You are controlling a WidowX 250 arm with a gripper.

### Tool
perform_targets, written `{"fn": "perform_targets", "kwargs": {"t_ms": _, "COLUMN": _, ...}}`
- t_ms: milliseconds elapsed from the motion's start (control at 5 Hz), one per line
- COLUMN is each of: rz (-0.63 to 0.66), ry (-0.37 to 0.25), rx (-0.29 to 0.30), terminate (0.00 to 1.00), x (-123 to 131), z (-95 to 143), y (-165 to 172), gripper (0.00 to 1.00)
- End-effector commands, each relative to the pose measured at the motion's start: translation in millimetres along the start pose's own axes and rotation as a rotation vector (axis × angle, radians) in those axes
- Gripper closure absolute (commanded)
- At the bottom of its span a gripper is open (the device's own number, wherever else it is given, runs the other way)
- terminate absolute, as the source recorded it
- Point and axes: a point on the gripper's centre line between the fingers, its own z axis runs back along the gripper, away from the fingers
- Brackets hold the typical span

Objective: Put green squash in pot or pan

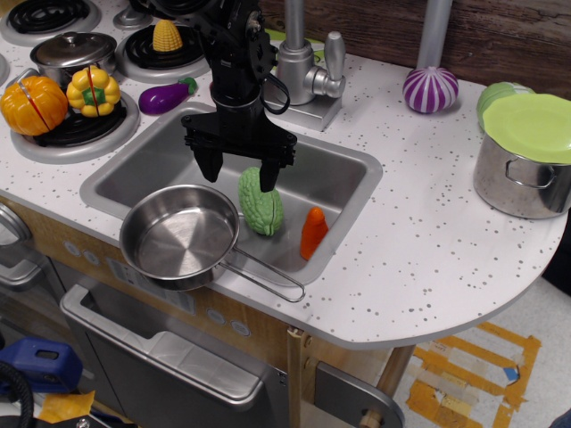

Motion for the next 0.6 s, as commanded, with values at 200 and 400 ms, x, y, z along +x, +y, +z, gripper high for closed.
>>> {"fn": "perform_targets", "kwargs": {"t_ms": 200, "rz": 0.04, "ry": -0.019, "rx": 0.03, "terminate": 0.0, "x": 7, "z": -4, "y": -1, "gripper": 0.0}}
{"fn": "perform_targets", "kwargs": {"t_ms": 400, "rz": 0.113, "ry": -0.063, "rx": 0.064, "terminate": 0.0, "x": 13, "z": -11, "y": -5, "gripper": 0.0}}
